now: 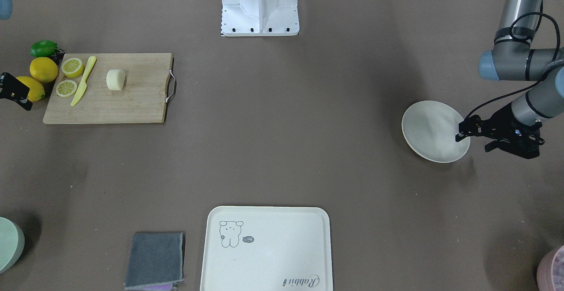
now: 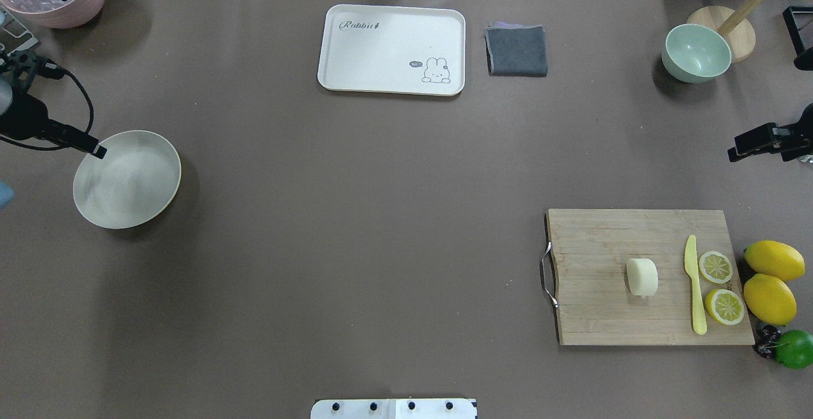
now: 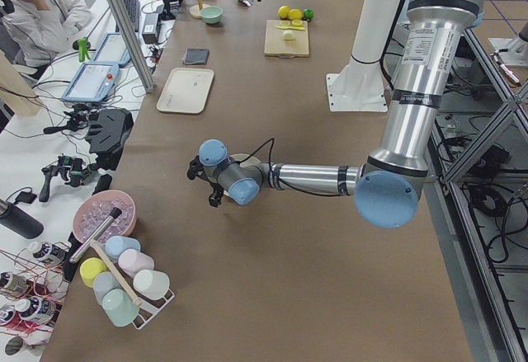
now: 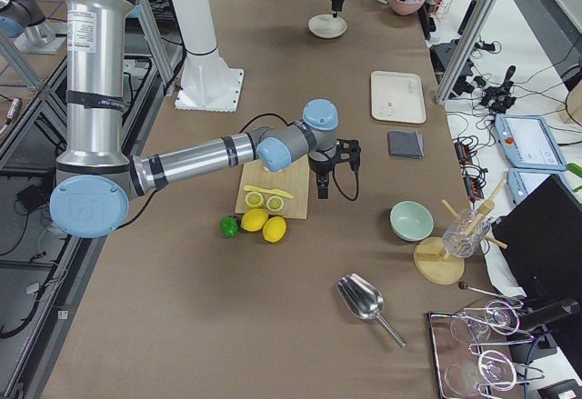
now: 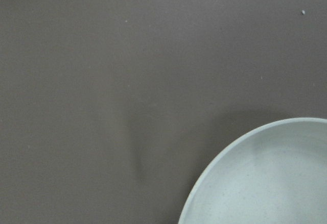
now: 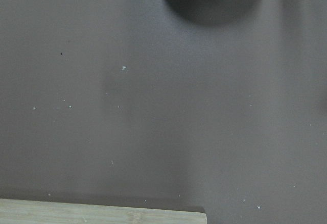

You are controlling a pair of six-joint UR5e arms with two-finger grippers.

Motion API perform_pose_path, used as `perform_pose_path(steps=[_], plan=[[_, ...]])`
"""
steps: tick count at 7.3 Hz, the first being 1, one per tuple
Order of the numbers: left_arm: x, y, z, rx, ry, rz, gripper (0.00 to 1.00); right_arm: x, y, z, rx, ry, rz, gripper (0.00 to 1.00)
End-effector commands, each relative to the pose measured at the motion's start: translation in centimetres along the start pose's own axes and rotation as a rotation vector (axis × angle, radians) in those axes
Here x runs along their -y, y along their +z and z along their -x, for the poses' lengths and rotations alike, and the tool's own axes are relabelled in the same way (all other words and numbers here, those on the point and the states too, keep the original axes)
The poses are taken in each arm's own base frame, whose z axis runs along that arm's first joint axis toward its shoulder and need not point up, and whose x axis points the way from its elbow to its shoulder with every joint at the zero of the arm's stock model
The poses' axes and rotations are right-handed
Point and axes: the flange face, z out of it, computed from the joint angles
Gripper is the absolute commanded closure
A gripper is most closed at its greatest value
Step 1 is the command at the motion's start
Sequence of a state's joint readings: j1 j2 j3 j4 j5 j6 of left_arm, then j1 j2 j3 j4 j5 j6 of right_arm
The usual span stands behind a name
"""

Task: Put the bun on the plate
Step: 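Reach the left gripper down to the rim of the white plate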

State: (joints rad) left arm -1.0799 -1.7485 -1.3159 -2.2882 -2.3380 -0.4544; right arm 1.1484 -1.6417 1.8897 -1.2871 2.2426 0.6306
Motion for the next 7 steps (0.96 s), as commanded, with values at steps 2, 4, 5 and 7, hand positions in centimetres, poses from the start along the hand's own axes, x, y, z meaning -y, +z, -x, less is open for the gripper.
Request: perform_pose_path(steps=[2,4,5,7], plan=[[-2.5,1.4,-0.3,-0.050,0.027,0.021,0.63,-0.1,0.1,0.0,-0.003,-0.001,-0.001,0.00],[-3.6,1.3,-0.2,-0.081,0.023,0.044,1.00,-0.1,0.0,-0.1,-0.003,-0.001,-0.002,0.00],[-3.7,1.1,-0.5,-0.119,0.022,0.059,1.00,-0.1,0.0,0.0,-0.003,-0.001,-0.003,0.00],[-1.9,-1.2,-3.1,-0.201,-0.047,0.053,1.00,-0.1,0.0,0.0,-0.003,-0.001,-0.003,0.00]])
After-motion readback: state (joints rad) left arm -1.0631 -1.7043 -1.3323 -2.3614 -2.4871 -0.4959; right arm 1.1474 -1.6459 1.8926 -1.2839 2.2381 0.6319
